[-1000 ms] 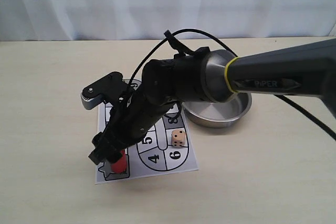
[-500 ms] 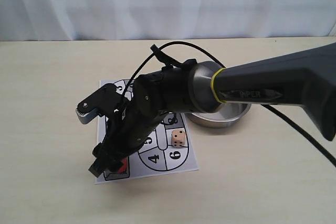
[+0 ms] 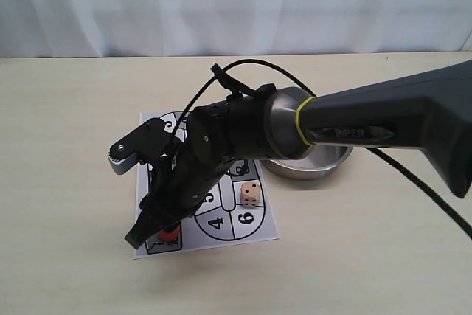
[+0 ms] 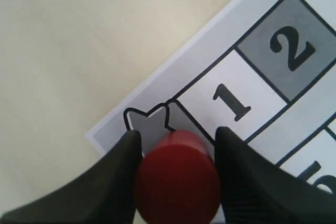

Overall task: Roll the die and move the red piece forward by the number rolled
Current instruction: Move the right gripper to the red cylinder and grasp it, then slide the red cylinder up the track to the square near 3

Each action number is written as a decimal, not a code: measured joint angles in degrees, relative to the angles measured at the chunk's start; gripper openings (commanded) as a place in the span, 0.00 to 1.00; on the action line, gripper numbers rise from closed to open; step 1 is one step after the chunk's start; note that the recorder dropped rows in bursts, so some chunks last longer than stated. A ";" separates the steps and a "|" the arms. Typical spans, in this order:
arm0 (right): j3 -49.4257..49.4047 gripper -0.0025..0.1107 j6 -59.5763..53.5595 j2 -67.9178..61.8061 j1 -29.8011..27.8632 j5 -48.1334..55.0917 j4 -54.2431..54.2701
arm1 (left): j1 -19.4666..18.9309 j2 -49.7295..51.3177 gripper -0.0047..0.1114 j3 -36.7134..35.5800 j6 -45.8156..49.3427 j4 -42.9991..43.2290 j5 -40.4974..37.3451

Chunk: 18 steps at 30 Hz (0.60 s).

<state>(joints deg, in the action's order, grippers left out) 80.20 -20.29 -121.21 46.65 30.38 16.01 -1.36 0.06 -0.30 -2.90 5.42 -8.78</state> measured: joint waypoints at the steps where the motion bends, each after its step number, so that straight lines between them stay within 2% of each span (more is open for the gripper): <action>1: 0.00 0.07 0.00 0.00 0.00 0.00 0.00 | 0.00 0.00 0.04 0.00 0.00 0.00 0.00; 18: 0.00 0.06 0.09 1.87 0.00 -0.31 -0.14 | 0.00 0.00 0.04 0.00 0.00 0.00 0.00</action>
<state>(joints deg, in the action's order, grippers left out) 80.20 -20.20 -119.34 46.65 30.07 15.87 -1.36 0.06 -0.30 -2.90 5.42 -8.78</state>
